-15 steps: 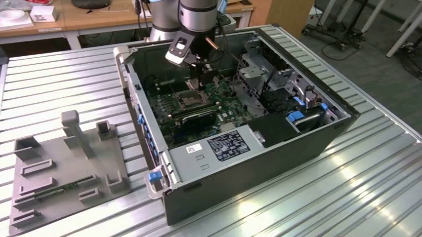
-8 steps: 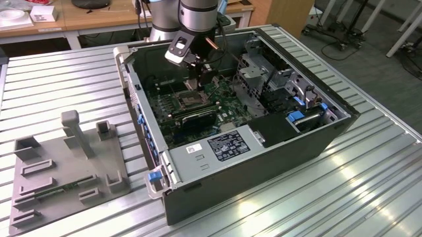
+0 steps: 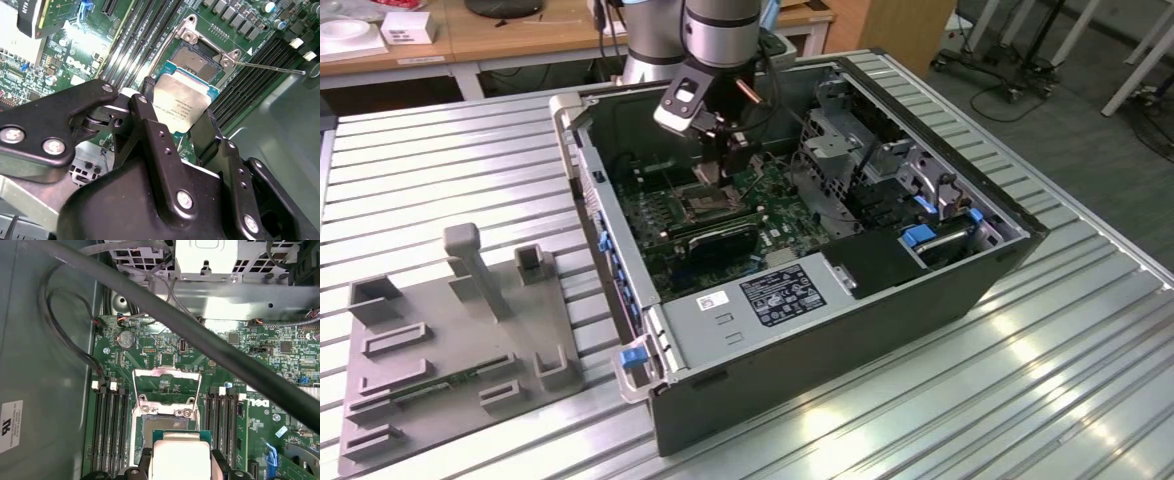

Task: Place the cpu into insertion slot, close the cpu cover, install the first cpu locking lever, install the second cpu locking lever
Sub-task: 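Place the cpu into insertion slot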

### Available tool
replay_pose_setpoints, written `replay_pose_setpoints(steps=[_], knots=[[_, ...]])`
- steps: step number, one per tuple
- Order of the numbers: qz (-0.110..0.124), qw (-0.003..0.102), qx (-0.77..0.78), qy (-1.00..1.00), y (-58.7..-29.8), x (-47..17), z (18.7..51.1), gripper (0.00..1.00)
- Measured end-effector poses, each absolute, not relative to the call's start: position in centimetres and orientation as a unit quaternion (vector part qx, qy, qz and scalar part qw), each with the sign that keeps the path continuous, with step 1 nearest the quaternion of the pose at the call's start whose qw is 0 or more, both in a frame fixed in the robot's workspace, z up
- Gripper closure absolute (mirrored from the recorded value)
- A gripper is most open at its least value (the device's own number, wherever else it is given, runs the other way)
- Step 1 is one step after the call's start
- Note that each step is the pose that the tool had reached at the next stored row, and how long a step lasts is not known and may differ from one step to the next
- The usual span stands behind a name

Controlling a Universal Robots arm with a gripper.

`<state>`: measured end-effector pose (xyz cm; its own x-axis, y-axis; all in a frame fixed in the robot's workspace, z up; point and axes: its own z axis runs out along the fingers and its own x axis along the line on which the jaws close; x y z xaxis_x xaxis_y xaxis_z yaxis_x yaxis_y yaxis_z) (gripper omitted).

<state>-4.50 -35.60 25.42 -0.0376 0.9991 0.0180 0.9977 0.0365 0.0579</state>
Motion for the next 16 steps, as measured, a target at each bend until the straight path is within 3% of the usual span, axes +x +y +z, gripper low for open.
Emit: replay_pose_setpoints(steps=[16], knots=[[0.027, 0.014, 0.695, 0.719, -35.6, -4.5, 24.3, 0.46]])
